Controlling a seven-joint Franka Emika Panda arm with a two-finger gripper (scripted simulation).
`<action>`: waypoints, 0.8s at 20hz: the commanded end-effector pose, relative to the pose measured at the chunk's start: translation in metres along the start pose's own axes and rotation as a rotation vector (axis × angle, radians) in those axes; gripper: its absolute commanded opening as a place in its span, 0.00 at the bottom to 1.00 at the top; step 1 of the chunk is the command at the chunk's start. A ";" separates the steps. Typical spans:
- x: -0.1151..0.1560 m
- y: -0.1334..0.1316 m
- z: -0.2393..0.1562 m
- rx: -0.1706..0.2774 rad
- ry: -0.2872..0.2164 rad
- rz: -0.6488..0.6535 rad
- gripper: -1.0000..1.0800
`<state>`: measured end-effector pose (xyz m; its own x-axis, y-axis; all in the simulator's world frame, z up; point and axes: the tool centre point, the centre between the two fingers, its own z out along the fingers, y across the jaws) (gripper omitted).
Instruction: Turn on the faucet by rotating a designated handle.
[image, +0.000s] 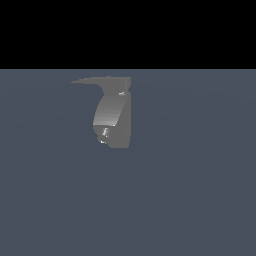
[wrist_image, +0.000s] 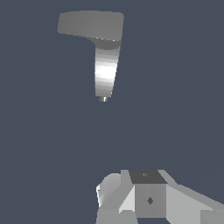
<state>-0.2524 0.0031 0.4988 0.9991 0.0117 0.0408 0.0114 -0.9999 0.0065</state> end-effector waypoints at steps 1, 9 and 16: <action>0.000 0.000 0.000 0.000 0.000 0.000 0.00; 0.002 -0.008 0.005 0.000 -0.001 0.032 0.00; 0.010 -0.027 0.016 -0.002 -0.003 0.113 0.00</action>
<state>-0.2445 0.0256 0.4856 0.9960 -0.0805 0.0393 -0.0807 -0.9967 0.0040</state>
